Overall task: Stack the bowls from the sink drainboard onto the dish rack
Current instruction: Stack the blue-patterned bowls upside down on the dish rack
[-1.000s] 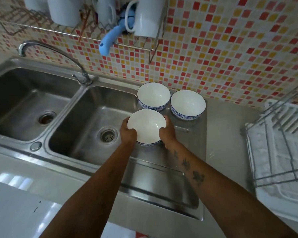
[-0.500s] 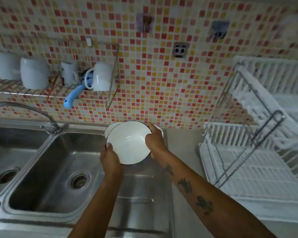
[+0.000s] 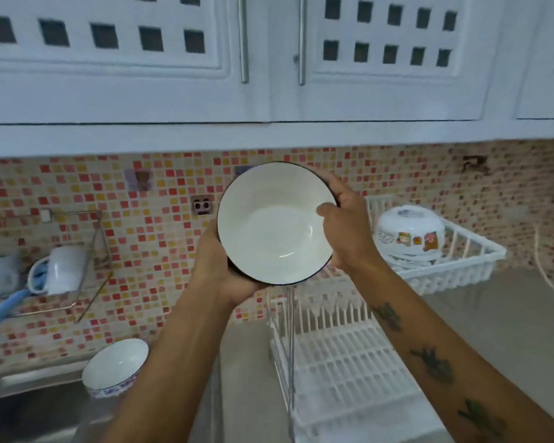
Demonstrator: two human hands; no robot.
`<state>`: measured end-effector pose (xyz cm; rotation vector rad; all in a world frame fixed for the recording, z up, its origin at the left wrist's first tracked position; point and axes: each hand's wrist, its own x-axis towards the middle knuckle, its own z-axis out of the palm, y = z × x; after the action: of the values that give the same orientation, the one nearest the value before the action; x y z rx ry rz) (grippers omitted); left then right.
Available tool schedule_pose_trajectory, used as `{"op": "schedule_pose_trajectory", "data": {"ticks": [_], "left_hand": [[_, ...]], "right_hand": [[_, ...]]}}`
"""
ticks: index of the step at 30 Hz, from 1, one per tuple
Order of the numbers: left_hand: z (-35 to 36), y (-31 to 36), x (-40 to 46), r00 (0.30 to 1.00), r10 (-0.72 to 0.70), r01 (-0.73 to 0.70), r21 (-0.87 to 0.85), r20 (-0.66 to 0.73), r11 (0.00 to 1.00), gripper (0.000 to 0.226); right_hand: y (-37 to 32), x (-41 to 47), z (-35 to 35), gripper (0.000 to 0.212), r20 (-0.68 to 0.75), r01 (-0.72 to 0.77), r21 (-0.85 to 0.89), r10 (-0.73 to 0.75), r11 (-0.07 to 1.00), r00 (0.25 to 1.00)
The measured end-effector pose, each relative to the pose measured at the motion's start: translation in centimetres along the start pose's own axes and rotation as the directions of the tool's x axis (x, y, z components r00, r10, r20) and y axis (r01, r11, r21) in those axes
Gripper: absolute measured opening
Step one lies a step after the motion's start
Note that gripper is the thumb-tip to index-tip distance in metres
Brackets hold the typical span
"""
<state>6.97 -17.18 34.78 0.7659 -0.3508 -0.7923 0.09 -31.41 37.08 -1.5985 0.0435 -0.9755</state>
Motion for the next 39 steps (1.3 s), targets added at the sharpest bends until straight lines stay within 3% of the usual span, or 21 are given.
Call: {"op": "schedule_pose_trajectory", "data": {"ticks": [6, 10, 14, 17, 20, 23, 25, 28, 34, 39], "left_hand": [[4.2, -2.6, 3.0, 0.956, -0.256, 0.235, 0.151, 0.143, 0.960, 0.068], [5.6, -2.8, 5.5, 0.963, -0.250, 0.222, 0.229, 0.099, 0.948, 0.083], [6.4, -3.0, 8.1, 0.990, -0.138, 0.140, 0.401, -0.033, 0.906, 0.071], [6.2, -3.9, 9.4, 0.977, 0.152, 0.002, 0.724, -0.148, 0.689, 0.060], [5.8, -5.4, 10.7, 0.918, 0.390, -0.084, 0.927, -0.070, 0.366, 0.073], [5.0, -6.7, 12.3, 0.874, 0.485, -0.042, 0.999, 0.024, 0.025, 0.102], [4.6, -7.3, 12.9, 0.878, 0.476, -0.005, 0.995, 0.050, -0.097, 0.105], [4.1, -7.9, 13.3, 0.893, 0.450, 0.054, 0.988, 0.018, -0.147, 0.106], [4.0, -8.8, 13.3, 0.937, 0.347, 0.124, 0.963, -0.034, -0.240, 0.122], [3.7, -9.5, 13.7, 0.956, 0.288, 0.129, 0.953, -0.046, -0.273, 0.124]], "right_hand": [[0.2, 1.7, -6.7, 0.064, -0.060, 0.071, 0.013, -0.070, 0.997, 0.996], [1.7, 3.9, -9.5, 0.058, -0.002, 0.057, 0.015, -0.057, 0.998, 0.998], [3.2, 6.6, -12.3, 0.030, 0.138, -0.186, -0.056, 0.193, 0.981, 0.971], [4.7, 8.4, -13.5, 0.061, 0.163, -0.374, -0.136, 0.393, 0.918, 0.905], [6.0, 9.2, -13.1, 0.069, 0.138, -0.411, -0.227, 0.447, 0.883, 0.884], [7.4, 9.6, -12.2, 0.062, 0.138, -0.413, -0.329, 0.476, 0.849, 0.869], [8.6, 9.6, -12.0, 0.075, 0.158, -0.425, -0.372, 0.507, 0.825, 0.847], [10.9, 10.2, -11.9, 0.090, 0.192, -0.462, -0.382, 0.557, 0.801, 0.808], [10.9, 9.2, -11.7, 0.057, 0.162, -0.441, -0.436, 0.551, 0.784, 0.819], [11.3, 9.1, -11.5, 0.051, 0.124, -0.471, -0.466, 0.583, 0.749, 0.803]]}}
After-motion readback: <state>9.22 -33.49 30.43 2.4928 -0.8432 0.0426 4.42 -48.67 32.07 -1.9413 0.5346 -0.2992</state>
